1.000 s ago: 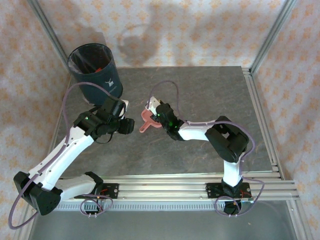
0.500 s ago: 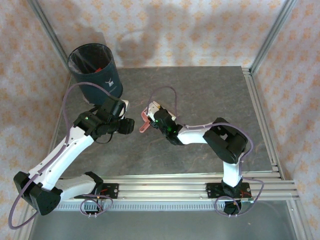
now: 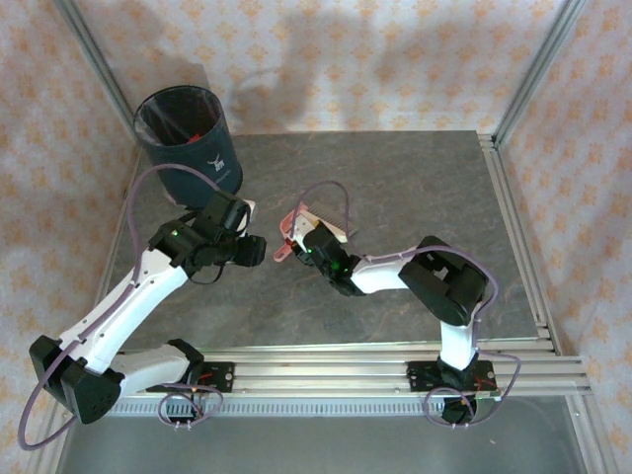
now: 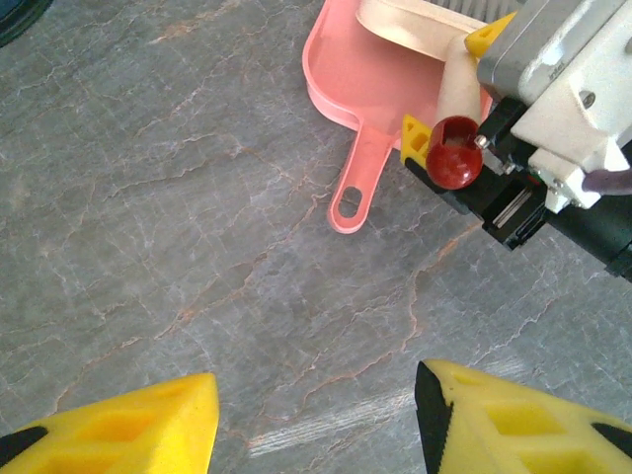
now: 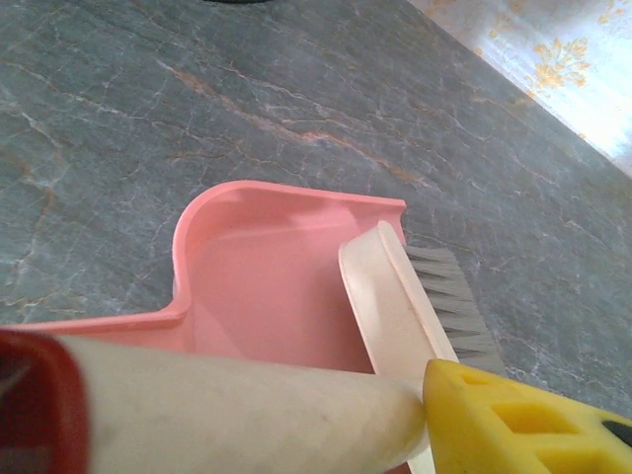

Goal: Sweep away the paper scraps from the table

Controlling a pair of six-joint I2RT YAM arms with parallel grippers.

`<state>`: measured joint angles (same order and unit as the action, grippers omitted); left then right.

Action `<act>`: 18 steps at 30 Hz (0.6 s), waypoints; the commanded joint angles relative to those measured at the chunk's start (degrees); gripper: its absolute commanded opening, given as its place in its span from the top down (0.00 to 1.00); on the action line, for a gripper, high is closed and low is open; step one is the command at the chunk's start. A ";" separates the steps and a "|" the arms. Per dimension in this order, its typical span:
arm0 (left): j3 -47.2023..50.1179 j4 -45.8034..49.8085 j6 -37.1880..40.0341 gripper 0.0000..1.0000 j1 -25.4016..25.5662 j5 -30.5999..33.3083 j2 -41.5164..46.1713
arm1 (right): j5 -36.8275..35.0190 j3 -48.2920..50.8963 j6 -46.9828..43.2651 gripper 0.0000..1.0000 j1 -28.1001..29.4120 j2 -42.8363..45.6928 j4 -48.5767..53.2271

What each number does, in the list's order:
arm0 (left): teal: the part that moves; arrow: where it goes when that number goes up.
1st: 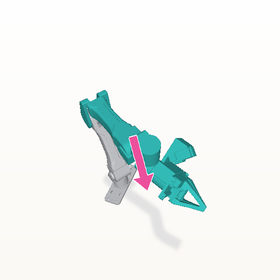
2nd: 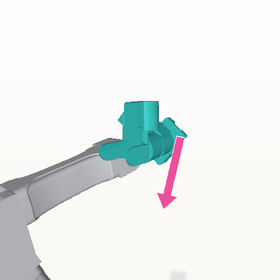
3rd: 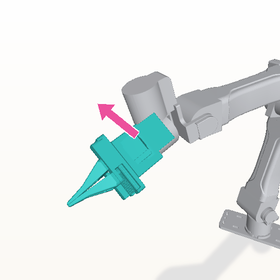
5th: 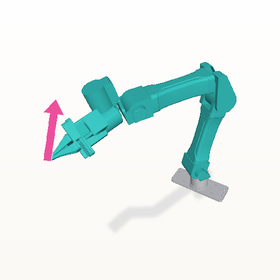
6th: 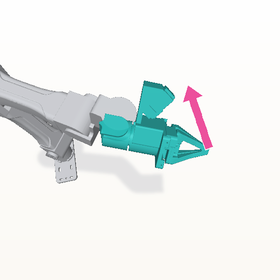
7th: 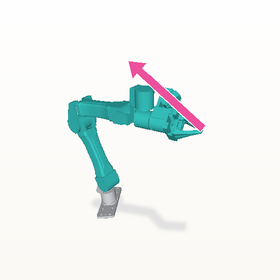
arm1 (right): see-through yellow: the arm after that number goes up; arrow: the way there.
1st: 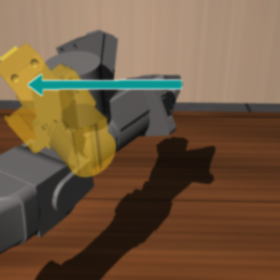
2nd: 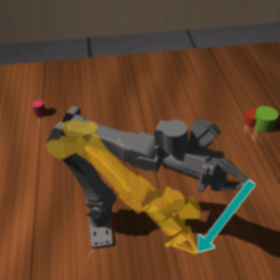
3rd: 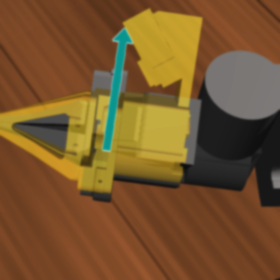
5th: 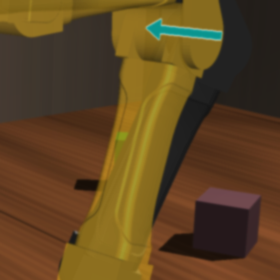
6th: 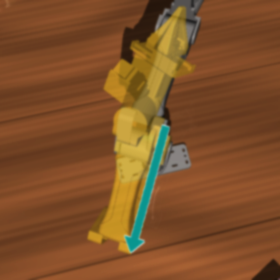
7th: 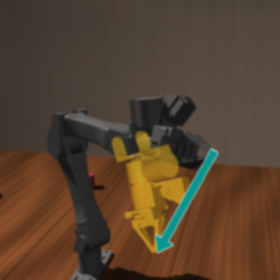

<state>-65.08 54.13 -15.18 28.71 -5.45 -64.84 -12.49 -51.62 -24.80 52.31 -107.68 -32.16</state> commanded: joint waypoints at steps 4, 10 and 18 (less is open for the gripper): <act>1.00 -1.35 -0.03 0.45 -0.68 1.63 0.15 | -0.67 1.32 3.09 0.41 1.64 2.55 1.73; 1.88 -1.76 0.04 0.44 -0.76 1.58 0.24 | -1.31 2.41 4.19 0.35 2.35 2.91 2.52; 2.48 -2.84 0.16 0.43 -0.97 1.43 -0.07 | -1.71 3.94 5.05 0.29 3.25 5.74 5.14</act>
<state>-63.16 52.82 -15.14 28.34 -5.30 -64.90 -12.67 -48.38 -21.39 54.78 -105.30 -28.25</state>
